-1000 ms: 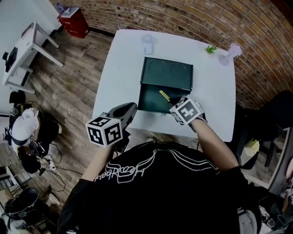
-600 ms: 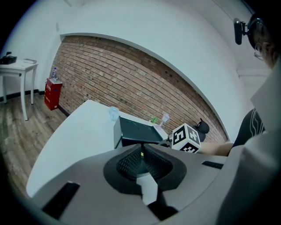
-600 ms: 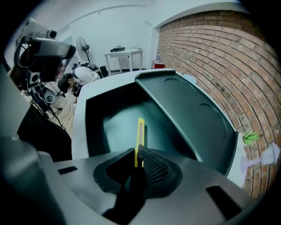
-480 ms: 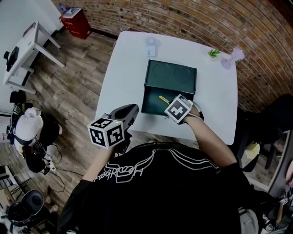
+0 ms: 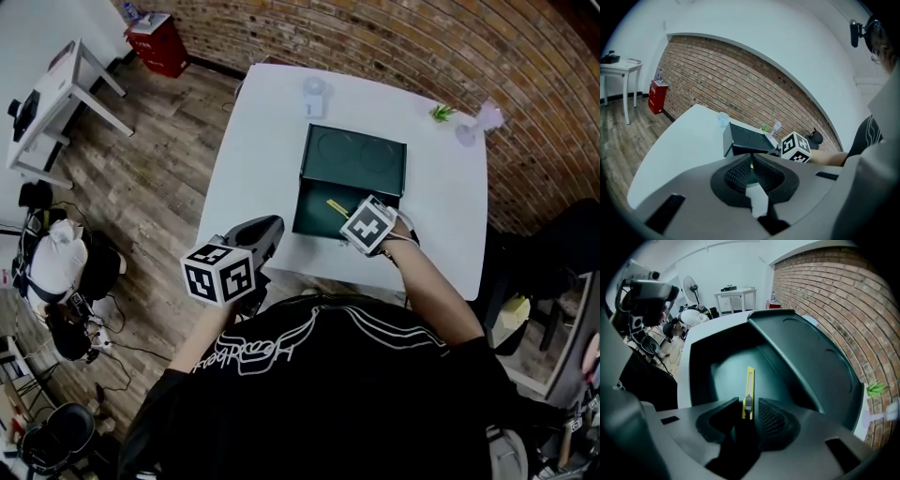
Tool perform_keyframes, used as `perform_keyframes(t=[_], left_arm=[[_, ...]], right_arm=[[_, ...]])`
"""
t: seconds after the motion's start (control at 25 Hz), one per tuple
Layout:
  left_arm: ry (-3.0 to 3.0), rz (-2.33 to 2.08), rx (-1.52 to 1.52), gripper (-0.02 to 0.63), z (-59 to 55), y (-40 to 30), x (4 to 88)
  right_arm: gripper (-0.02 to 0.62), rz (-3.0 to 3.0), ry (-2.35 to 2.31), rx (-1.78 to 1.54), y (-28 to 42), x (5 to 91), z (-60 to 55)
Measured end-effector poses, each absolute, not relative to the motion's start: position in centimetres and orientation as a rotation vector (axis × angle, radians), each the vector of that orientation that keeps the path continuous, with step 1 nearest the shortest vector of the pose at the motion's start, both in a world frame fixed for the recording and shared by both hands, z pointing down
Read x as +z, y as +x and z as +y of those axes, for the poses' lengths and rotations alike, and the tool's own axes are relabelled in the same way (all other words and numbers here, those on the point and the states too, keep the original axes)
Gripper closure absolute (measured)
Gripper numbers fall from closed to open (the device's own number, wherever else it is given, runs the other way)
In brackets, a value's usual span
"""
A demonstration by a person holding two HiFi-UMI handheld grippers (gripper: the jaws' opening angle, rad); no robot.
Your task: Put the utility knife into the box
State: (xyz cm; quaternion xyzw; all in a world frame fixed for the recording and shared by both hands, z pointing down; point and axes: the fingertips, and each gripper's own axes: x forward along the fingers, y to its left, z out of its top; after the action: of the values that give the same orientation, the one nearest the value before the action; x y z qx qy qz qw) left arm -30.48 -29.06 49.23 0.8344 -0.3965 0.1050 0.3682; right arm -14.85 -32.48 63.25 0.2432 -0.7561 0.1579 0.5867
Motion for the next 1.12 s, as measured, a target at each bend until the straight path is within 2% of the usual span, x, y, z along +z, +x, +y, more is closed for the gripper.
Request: perform_keyframes(t=[0.2, 0.44, 0.6, 0.76, 0.84, 1.12], left_arm=[[2.152, -1.031, 0.247, 0.566, -29.0, -30.2, 48.9], [2.191, -1.012, 0.253, 0.566, -28.0, -28.0, 47.8], [2.22, -1.006, 0.276, 0.566, -26.9, -26.4, 46.3], [2.296, -0.969, 0.276, 0.566, -25.9, -23.7, 43.6], [2.324, -0.933, 0.271, 0.566, -25.1, -22.2, 42.3], [2.407, -0.826, 0.197, 0.566, -21.7, -17.9, 38.1]], right_arm=[[0.419, -1.949, 0.587, 0.509, -16.8, 60.7, -32.1], [0.397, -2.157, 0.606, 0.568, -17.0, 55.5, -30.3], [0.435, -2.394, 0.684, 0.592, -16.4, 49.6, -28.8], [0.557, -2.569, 0.787, 0.629, -13.6, 44.5, -27.4], [0.594, -2.626, 0.835, 0.658, -12.1, 42.9, -26.3], [0.595, -2.797, 0.837, 0.695, -9.2, 39.3, -21.4]])
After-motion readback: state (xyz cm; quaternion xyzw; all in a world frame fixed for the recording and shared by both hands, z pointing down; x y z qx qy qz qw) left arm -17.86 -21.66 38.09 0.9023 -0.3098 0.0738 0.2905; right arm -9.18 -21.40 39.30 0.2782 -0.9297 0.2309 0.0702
